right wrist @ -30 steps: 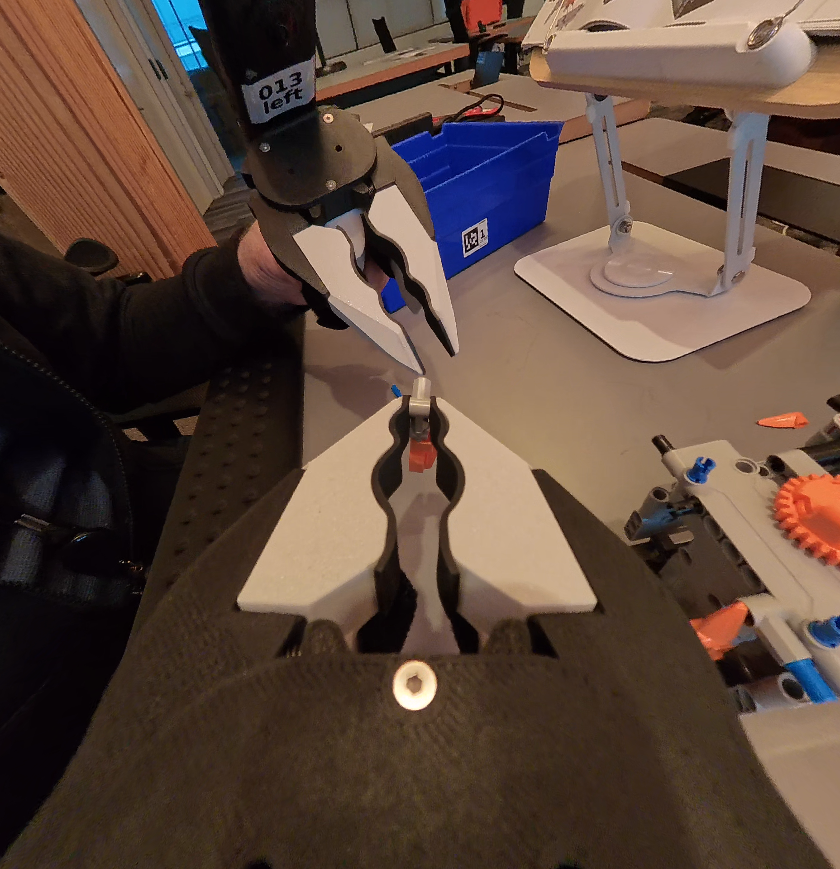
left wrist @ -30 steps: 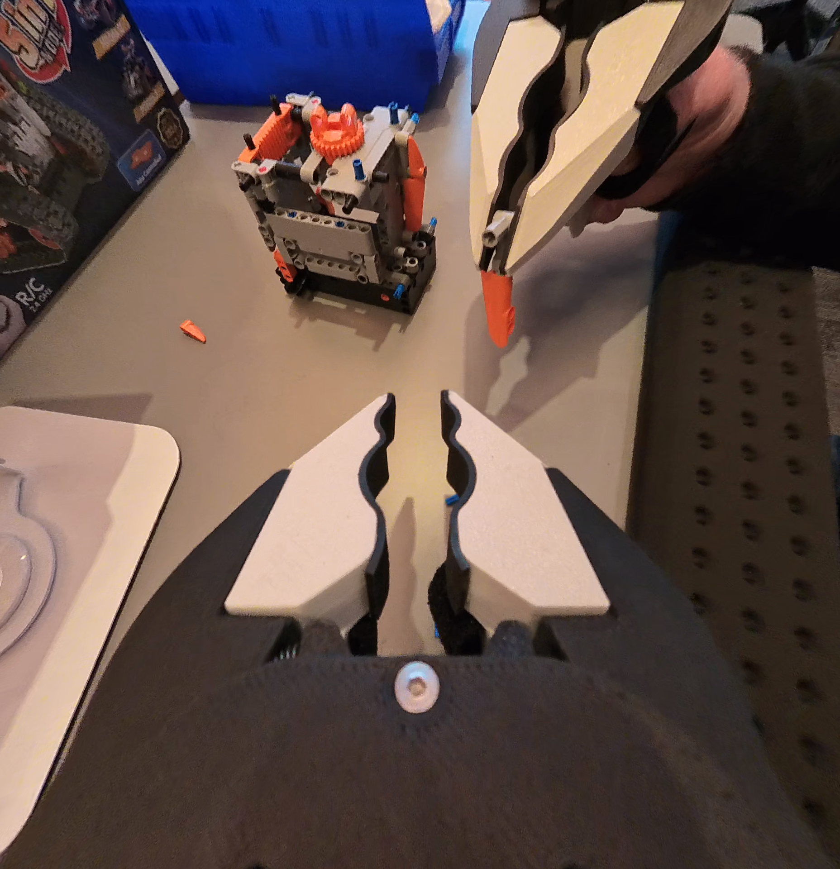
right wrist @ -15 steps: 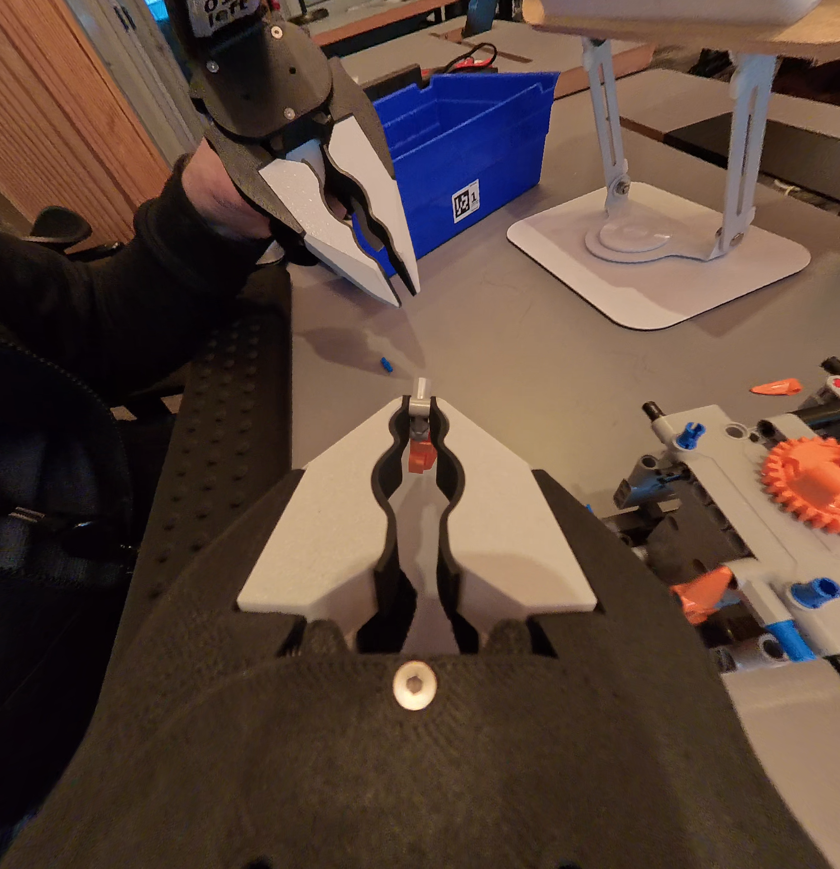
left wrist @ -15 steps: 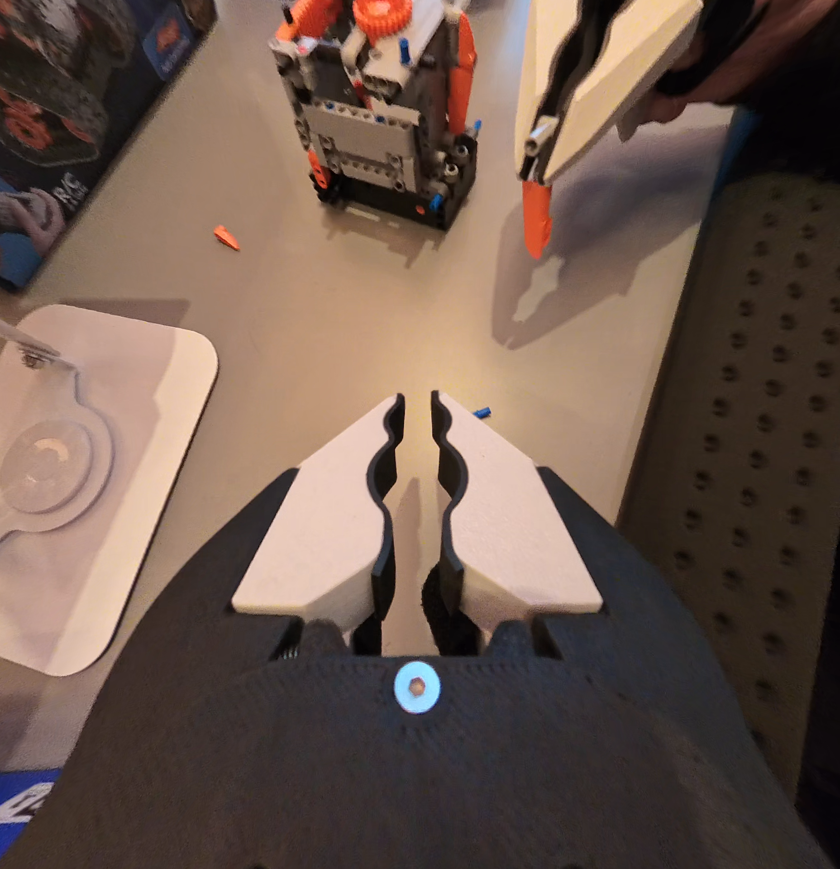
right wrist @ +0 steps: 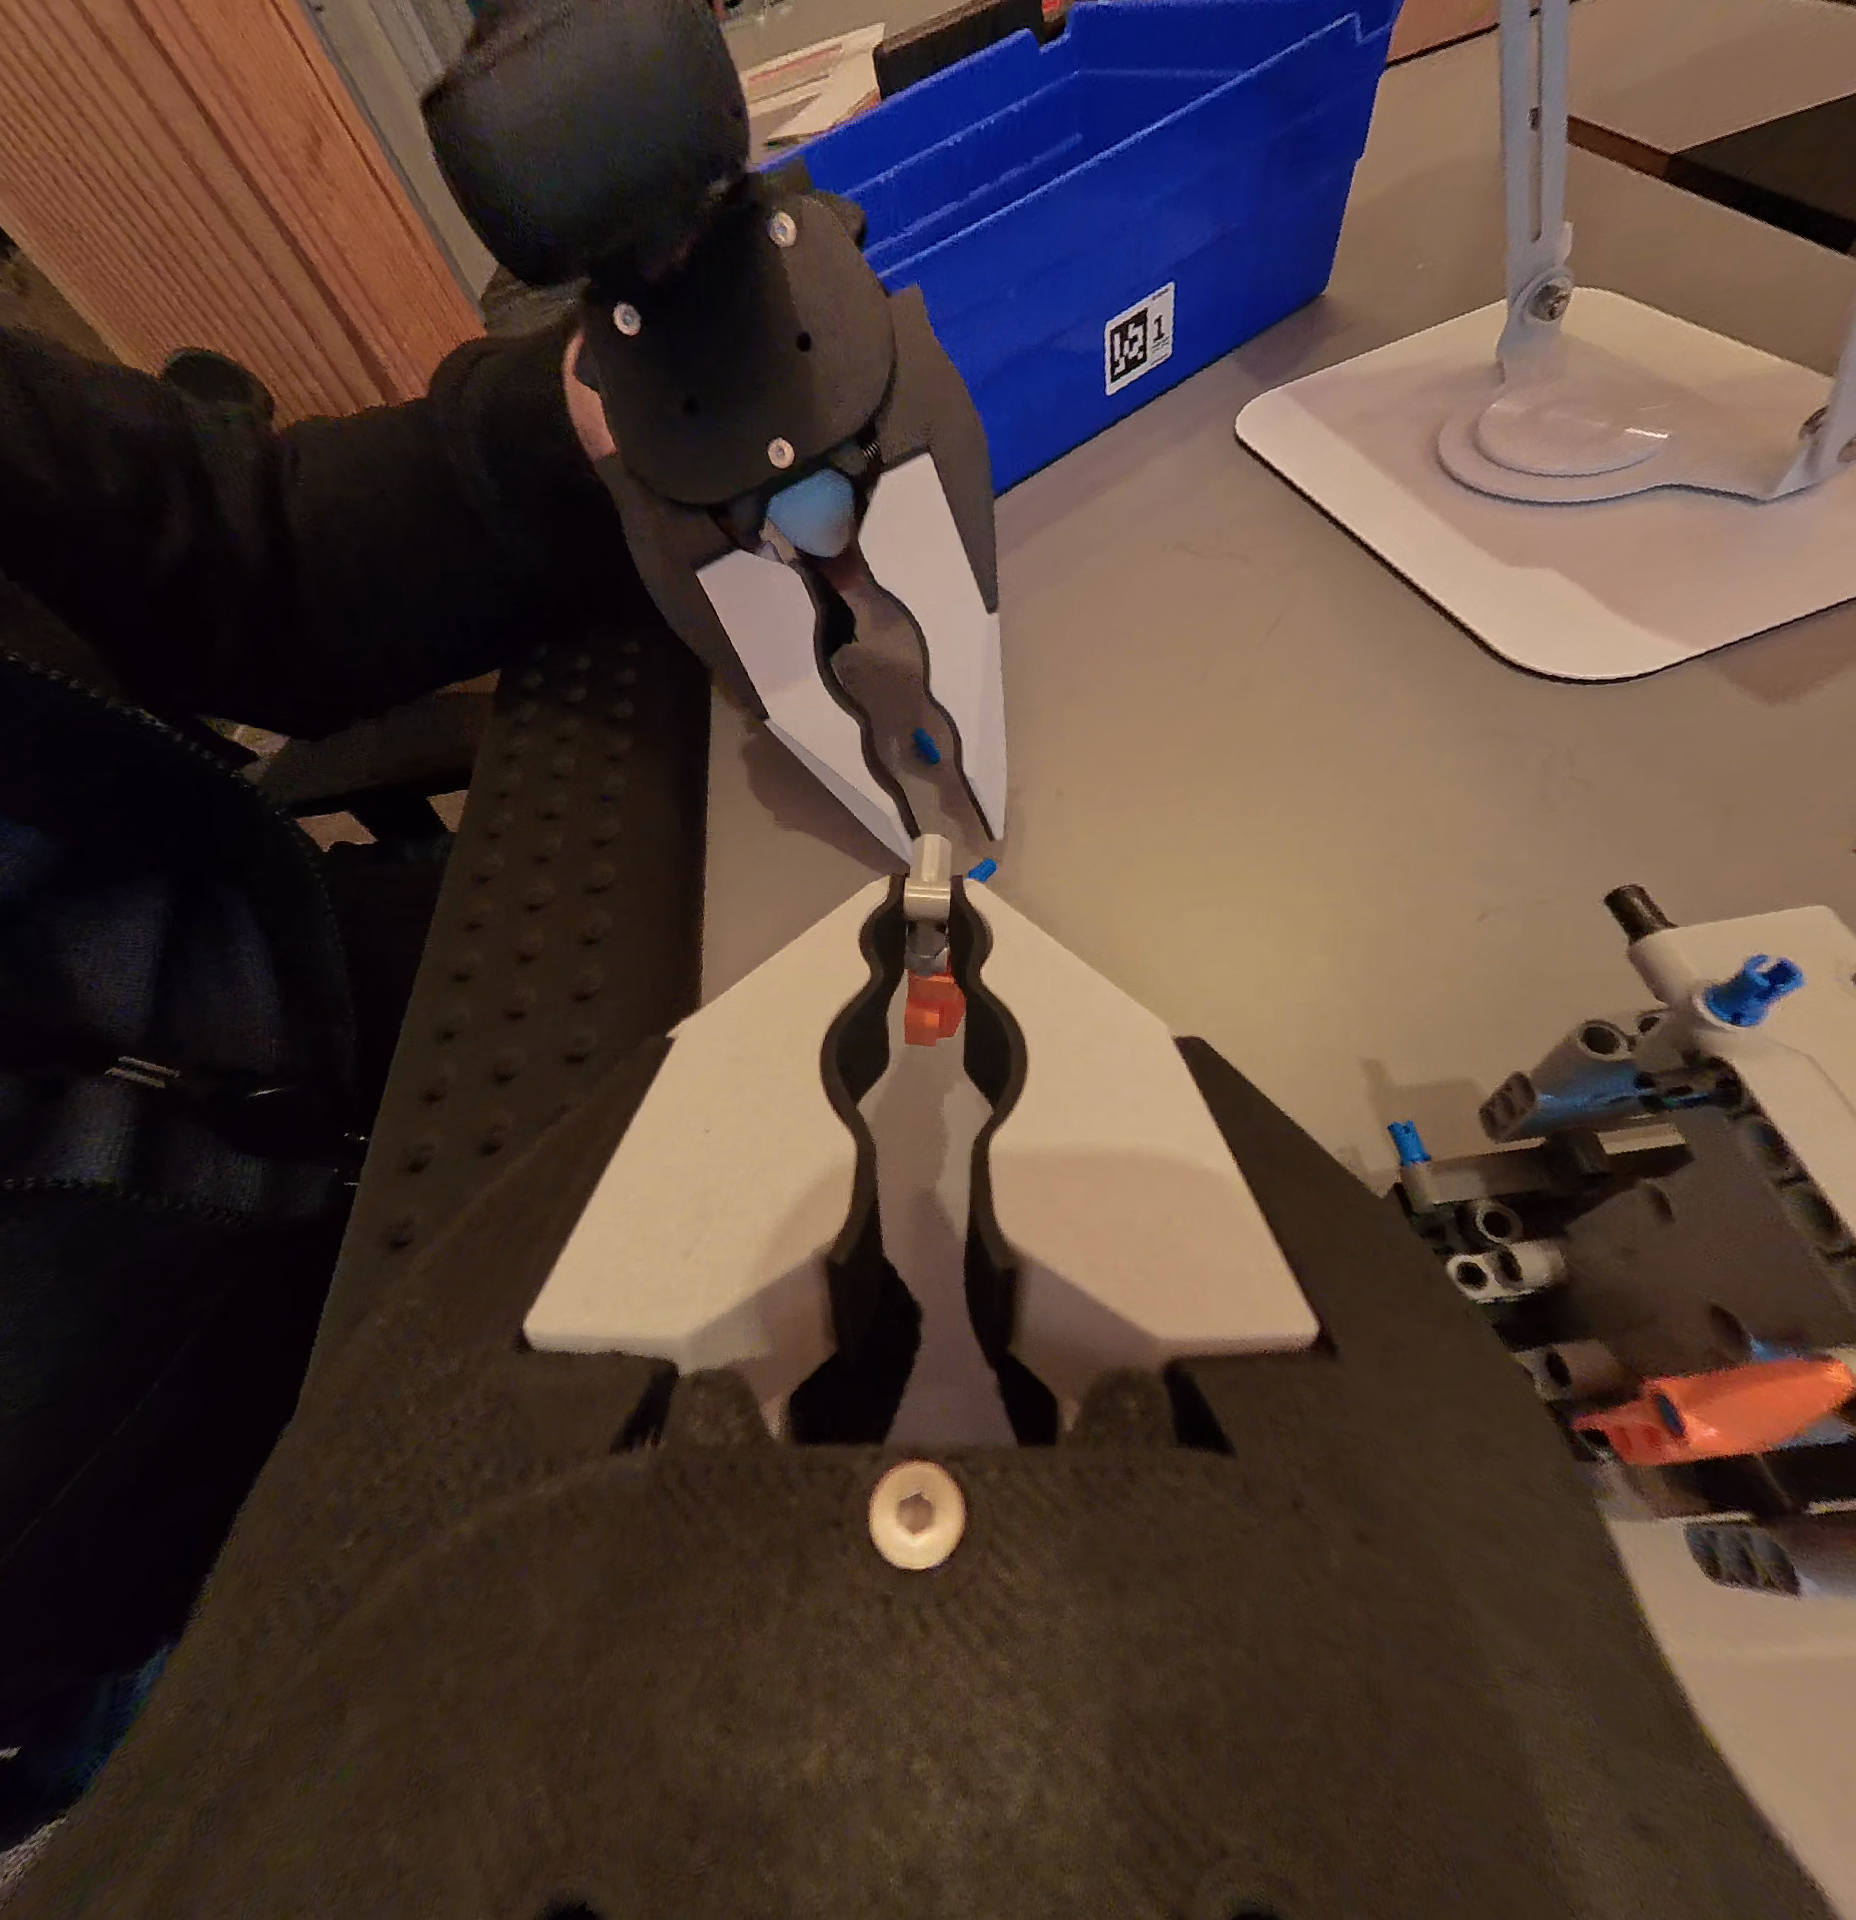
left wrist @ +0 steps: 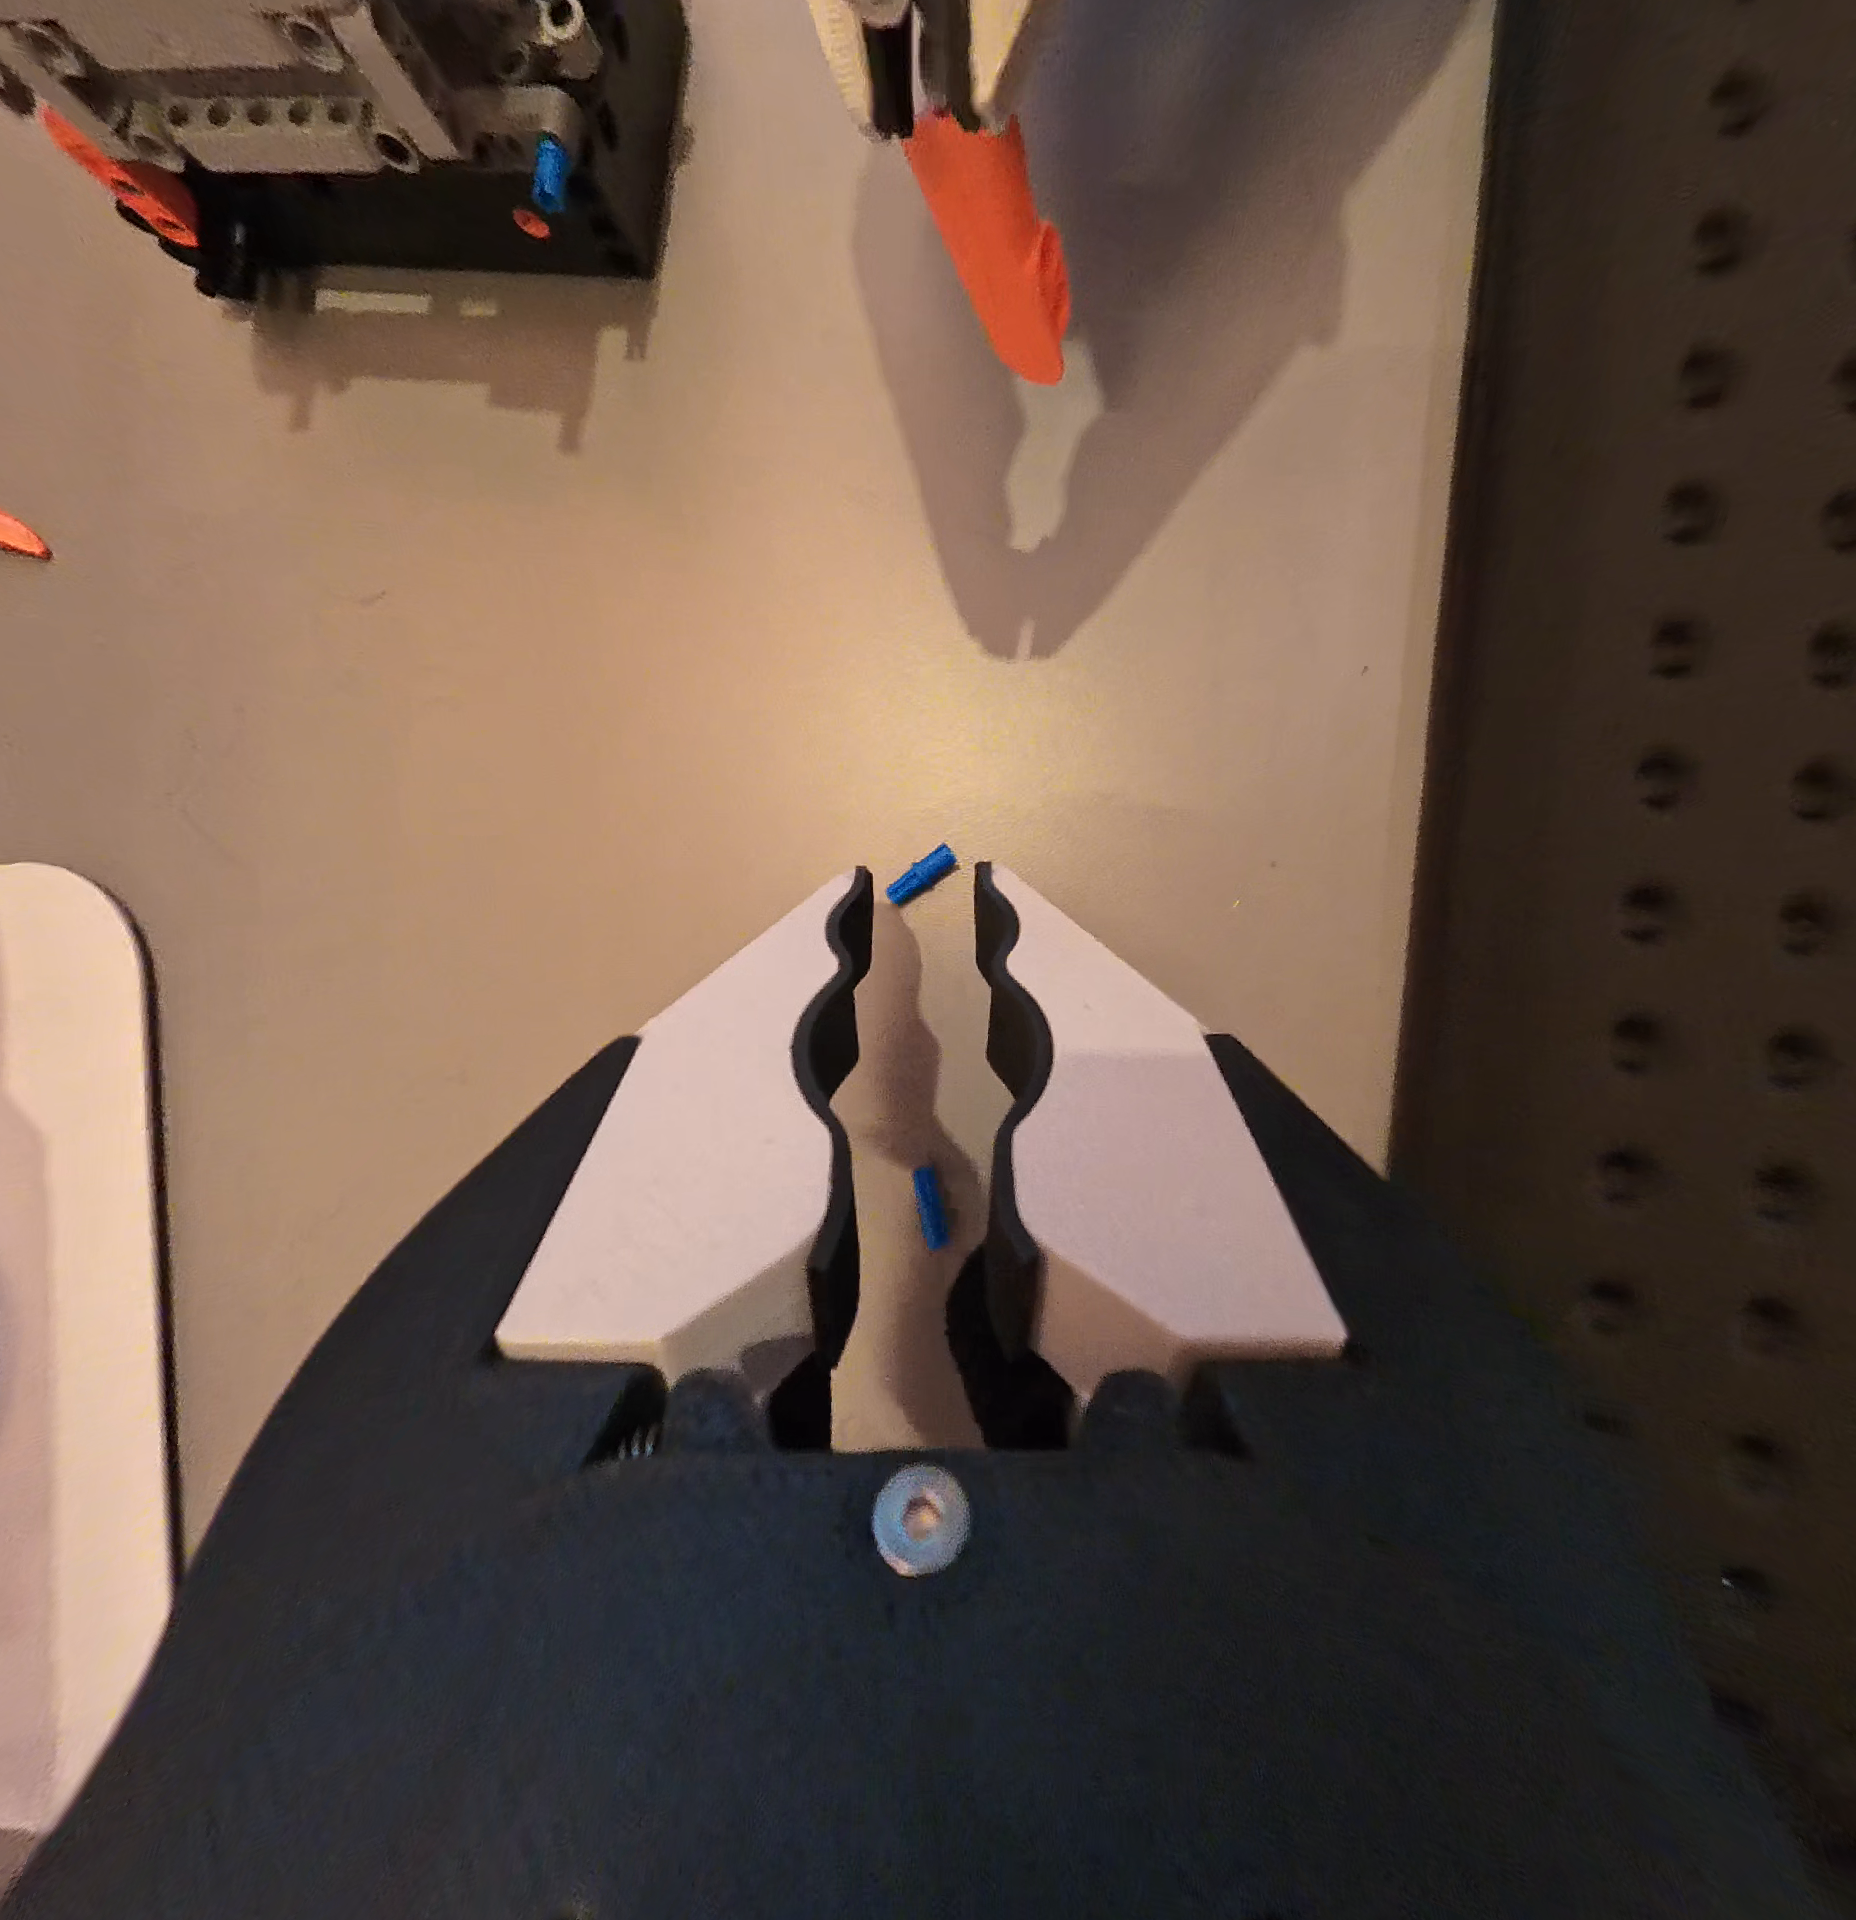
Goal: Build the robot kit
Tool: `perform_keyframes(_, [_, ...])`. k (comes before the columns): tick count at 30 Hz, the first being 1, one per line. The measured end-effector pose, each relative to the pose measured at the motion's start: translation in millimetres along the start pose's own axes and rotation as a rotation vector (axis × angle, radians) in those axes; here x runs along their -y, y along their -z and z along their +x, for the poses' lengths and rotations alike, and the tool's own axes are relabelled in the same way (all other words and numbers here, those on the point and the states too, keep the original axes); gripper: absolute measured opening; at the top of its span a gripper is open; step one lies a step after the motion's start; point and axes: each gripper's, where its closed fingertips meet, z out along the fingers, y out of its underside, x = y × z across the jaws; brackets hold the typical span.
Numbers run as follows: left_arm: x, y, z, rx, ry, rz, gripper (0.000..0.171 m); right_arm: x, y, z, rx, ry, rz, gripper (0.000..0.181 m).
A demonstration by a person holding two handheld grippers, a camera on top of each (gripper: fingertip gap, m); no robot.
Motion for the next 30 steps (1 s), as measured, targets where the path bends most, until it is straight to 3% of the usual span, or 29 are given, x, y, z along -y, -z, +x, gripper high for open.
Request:
perform_keyframes(18, [-4.0,-10.1,12.6,-0.067,0.004,-0.009,0.013,4.6,2.2,-7.6,0.059,-0.009,0.034,0.005])
perform_keyframes(26, [2.8,-14.3,17.8,-0.078,0.015,0.011,0.003,41.2,34.5,-46.0,0.349,-0.002,0.289,0.005])
perform_keyframes(30, [3.9,-14.6,21.1,-0.085,0.007,0.015,0.003,45.5,42.2,-51.3,0.399,0.002,0.330,0.005])
